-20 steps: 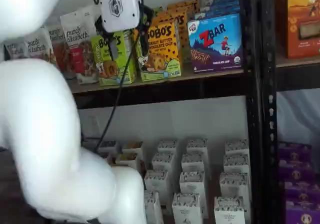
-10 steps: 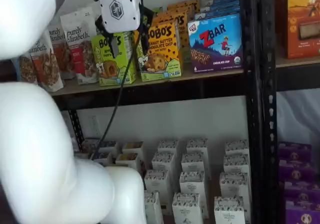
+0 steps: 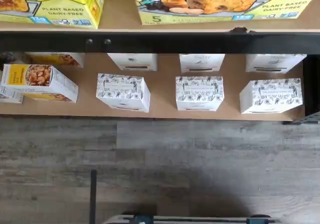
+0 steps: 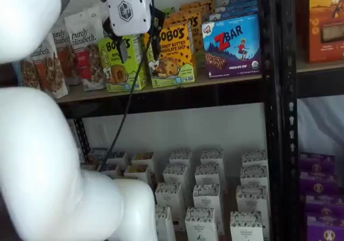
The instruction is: Pick up the orange box on the top shelf, the fifth box from the left
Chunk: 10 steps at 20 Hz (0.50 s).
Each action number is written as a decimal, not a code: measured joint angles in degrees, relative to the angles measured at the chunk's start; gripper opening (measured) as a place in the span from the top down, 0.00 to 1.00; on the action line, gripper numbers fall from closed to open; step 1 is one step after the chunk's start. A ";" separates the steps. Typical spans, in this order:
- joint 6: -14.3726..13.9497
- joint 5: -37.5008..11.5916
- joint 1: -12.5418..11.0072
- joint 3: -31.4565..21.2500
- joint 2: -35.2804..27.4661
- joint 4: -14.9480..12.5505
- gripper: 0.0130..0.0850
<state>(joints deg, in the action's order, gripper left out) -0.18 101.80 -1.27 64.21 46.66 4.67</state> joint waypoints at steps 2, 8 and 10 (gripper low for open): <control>-0.15 -0.03 0.16 -0.07 -0.02 -0.05 0.00; -0.28 -0.12 0.29 -0.19 -0.04 0.00 0.00; -0.25 -0.01 0.24 -0.14 -0.11 0.03 0.00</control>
<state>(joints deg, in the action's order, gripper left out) -0.43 101.79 -1.03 64.07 46.55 4.70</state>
